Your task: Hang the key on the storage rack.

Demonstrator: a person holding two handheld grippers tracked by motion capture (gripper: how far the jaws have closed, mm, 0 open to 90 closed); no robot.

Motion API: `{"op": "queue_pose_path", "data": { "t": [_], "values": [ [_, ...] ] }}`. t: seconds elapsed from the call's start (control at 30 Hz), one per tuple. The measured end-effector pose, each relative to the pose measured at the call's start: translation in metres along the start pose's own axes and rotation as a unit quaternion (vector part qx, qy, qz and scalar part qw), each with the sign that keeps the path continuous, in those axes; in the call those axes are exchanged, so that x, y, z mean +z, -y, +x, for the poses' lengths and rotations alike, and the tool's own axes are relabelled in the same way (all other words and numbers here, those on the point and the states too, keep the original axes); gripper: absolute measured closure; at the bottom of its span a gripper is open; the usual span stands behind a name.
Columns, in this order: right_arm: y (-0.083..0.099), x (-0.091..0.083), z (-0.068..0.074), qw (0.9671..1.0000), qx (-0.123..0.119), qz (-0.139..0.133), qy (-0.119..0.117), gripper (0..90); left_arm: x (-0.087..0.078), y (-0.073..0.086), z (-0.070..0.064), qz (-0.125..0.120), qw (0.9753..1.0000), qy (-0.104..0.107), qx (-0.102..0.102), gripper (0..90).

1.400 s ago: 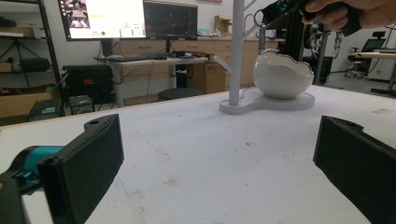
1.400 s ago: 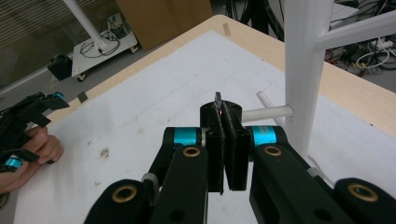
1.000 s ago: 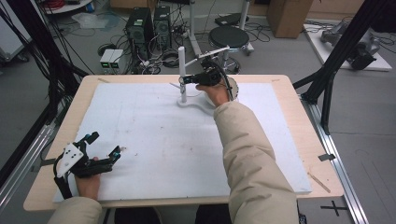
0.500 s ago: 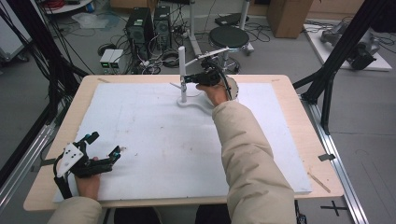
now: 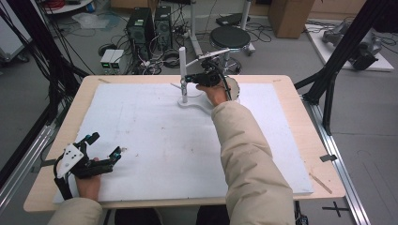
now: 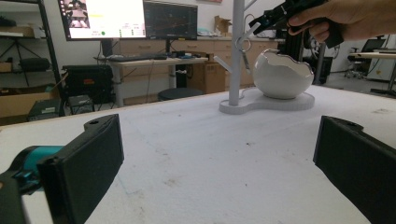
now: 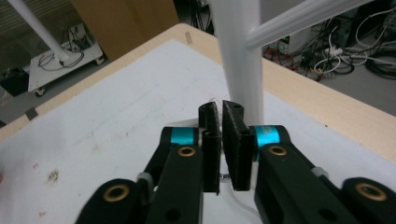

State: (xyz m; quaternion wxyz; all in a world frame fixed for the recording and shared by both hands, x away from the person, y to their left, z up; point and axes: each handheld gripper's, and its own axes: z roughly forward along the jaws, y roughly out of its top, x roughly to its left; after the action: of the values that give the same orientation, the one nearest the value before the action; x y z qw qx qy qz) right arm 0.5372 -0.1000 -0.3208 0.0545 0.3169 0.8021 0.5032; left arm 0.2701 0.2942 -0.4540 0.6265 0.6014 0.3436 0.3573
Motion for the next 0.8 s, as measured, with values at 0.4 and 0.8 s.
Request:
{"op": "queue_pose_path", "data": {
  "t": [0.4, 0.8],
  "values": [
    [-0.007, -0.03, 0.015, 1.0, -0.005, -0.003, -0.007, 79.3, 0.0, 0.0, 0.0, 0.0, 1.0, 0.0, -0.002, 2.1],
    [0.006, -0.111, 0.038, 0.9993, -0.028, -0.025, 0.005, 15.7, 0.0, 0.0, 0.0, -0.001, 1.0, -0.001, -0.001, 2.0]
  ]
}}
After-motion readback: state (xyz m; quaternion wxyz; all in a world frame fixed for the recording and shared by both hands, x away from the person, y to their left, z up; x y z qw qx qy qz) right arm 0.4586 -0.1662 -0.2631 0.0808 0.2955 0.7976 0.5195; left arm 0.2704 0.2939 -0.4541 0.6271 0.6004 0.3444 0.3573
